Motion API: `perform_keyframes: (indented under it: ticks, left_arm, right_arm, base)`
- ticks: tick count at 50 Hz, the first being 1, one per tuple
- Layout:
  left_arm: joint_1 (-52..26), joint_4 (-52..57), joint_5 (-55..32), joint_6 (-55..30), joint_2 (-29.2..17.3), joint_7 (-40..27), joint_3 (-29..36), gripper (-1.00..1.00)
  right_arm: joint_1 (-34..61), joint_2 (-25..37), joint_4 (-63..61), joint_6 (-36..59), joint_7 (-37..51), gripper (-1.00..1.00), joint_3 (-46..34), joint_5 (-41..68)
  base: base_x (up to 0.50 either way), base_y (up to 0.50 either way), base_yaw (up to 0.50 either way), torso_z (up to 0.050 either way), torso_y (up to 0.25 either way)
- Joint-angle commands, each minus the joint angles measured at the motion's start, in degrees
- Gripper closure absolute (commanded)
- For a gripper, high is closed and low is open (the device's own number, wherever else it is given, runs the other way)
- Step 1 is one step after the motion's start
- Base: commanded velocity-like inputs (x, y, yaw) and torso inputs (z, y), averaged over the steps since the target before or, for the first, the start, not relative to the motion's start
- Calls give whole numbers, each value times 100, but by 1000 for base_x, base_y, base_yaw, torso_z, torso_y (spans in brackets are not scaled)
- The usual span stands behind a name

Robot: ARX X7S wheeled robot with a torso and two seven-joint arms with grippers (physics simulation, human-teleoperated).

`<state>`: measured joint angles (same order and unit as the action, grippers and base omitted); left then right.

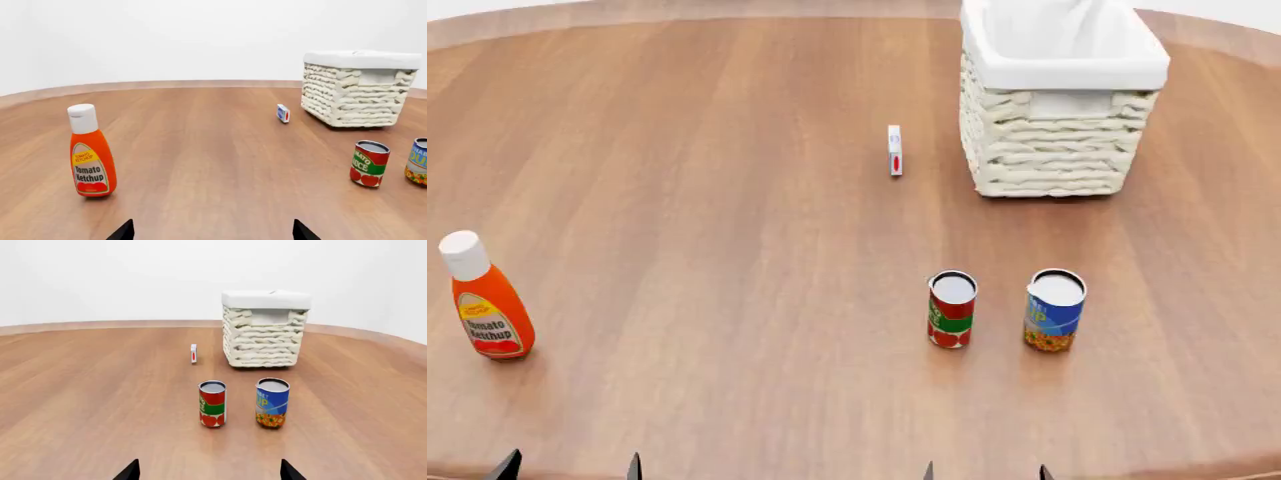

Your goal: Pick up the cream cheese box, and put it in the basket.

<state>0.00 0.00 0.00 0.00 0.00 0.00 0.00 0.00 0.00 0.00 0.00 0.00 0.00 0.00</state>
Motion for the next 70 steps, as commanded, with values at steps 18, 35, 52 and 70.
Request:
perform_keyframes:
  ticks: [18, 35, 52, 70]
  left_arm:
    - [-36, -124, -433, 81, -307, -200, 359, -100]
    - [-24, -136, -593, 199, -435, -380, 461, -100]
    - [-33, -134, -643, 248, -553, -538, 590, -100]
    - [-32, -112, -750, 248, -651, -659, 703, -100]
  right_arm:
    - [-16, 316, -98, -143, 400, -100, -429, 96]
    - [-75, 506, 21, -460, 428, -100, -709, 129]
    - [-60, 639, 8, -509, 486, -100, -823, 286]
    - [-10, 736, 73, -525, 572, -100, -878, 418]
  base:
    - [0, 0, 0, 0, 0]
    - [11, 0, 0, 0, 0]
    - [256, -73, 0, 0, 0]
    - [305, -108, 0, 0, 0]
